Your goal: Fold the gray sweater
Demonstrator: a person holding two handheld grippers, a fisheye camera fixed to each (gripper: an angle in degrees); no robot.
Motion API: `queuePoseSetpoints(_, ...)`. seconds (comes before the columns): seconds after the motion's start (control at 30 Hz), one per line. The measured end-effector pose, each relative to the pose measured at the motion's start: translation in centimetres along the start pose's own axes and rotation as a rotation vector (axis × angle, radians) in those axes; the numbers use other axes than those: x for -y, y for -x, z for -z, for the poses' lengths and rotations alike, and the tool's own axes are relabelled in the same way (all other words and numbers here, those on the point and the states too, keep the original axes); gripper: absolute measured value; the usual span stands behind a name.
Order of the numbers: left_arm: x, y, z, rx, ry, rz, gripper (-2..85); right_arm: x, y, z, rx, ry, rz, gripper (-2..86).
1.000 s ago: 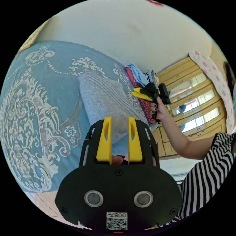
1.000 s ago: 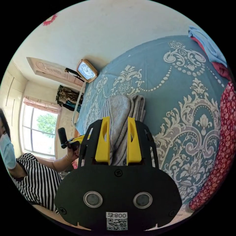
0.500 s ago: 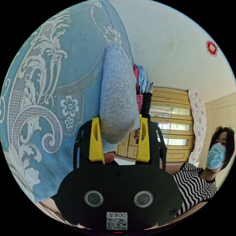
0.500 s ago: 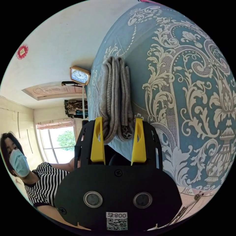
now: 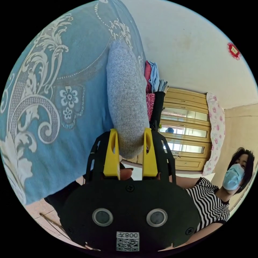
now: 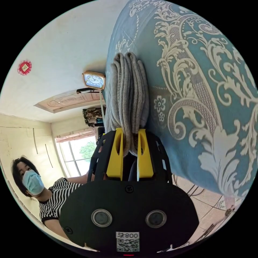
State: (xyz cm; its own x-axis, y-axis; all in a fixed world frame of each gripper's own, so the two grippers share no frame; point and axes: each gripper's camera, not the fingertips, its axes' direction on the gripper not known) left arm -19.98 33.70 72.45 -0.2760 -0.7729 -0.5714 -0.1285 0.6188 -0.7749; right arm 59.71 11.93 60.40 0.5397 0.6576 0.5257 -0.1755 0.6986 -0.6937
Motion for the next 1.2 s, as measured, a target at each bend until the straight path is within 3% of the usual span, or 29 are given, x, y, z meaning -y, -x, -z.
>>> queuePoseSetpoints(0.7,-10.8,-5.9,-8.3,-0.051,0.083,-0.018,13.5,-19.0,1.3,9.6,0.142,-0.026,0.081,7.8)
queuePoseSetpoints(1.0,-4.7,-9.9,-15.3,-0.041,0.106,-0.108,13.5,-17.7,4.7,17.0,0.181,-0.105,0.168,7.5)
queuePoseSetpoints(1.2,6.6,-14.8,-21.2,-0.075,0.082,-0.237,13.5,-8.9,11.2,25.9,0.137,-0.157,0.325,7.2)
